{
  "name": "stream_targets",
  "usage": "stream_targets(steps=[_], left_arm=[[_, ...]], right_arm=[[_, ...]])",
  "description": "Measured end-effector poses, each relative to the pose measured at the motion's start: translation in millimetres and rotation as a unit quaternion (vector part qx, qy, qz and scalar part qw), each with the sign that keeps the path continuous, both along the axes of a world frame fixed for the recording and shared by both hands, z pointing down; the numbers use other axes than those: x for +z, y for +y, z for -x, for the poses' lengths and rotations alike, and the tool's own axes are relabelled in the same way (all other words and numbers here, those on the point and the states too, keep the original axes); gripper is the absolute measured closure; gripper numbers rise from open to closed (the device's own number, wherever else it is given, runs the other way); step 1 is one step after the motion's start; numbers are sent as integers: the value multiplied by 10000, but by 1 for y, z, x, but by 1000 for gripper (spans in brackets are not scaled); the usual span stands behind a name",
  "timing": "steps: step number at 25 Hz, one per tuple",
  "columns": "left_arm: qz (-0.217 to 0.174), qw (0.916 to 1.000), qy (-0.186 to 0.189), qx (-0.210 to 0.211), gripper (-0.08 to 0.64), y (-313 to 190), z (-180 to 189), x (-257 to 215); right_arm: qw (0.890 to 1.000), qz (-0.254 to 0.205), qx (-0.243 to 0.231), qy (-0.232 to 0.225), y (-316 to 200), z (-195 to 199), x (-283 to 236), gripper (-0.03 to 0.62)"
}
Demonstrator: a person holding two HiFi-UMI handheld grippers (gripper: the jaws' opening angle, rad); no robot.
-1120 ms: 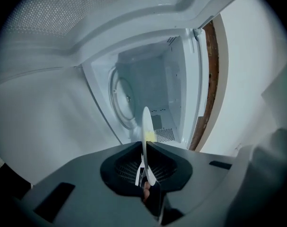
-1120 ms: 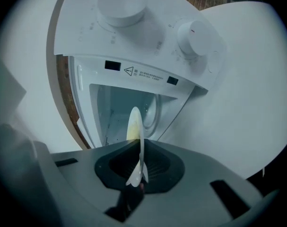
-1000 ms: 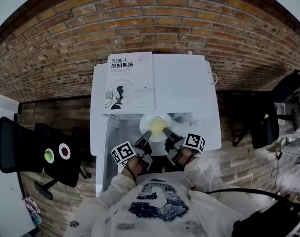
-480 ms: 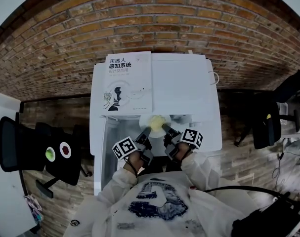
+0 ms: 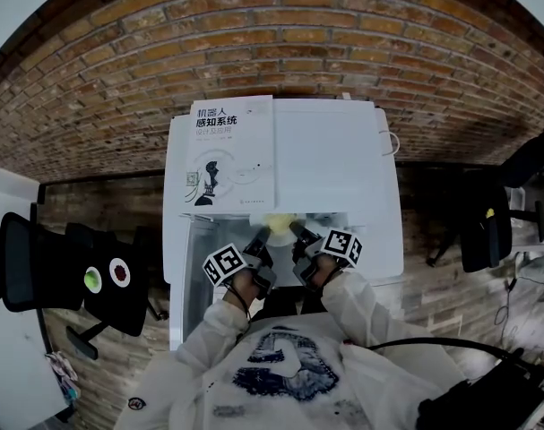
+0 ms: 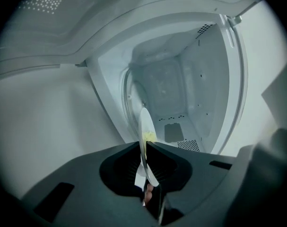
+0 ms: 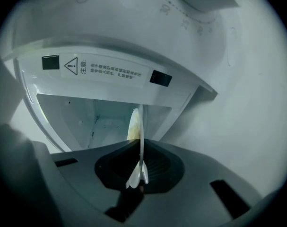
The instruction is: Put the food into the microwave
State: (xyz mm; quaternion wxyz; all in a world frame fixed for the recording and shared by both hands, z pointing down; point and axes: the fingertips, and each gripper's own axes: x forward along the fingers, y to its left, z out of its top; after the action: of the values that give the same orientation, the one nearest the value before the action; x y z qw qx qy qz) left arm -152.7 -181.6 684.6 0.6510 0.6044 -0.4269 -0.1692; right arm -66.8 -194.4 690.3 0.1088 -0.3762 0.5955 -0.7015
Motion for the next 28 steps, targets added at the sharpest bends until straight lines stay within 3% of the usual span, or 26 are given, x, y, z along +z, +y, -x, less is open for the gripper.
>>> stream_targets(steps=[11,28], left_arm=[[128,9999,-88,-3,525,-10,2,12],[14,9999,-41,103,506,5,1,7]], right_arm=[[9998,53,185,33,-6,1,10,565],[9997,101,217,-57,-6,4,14,565]])
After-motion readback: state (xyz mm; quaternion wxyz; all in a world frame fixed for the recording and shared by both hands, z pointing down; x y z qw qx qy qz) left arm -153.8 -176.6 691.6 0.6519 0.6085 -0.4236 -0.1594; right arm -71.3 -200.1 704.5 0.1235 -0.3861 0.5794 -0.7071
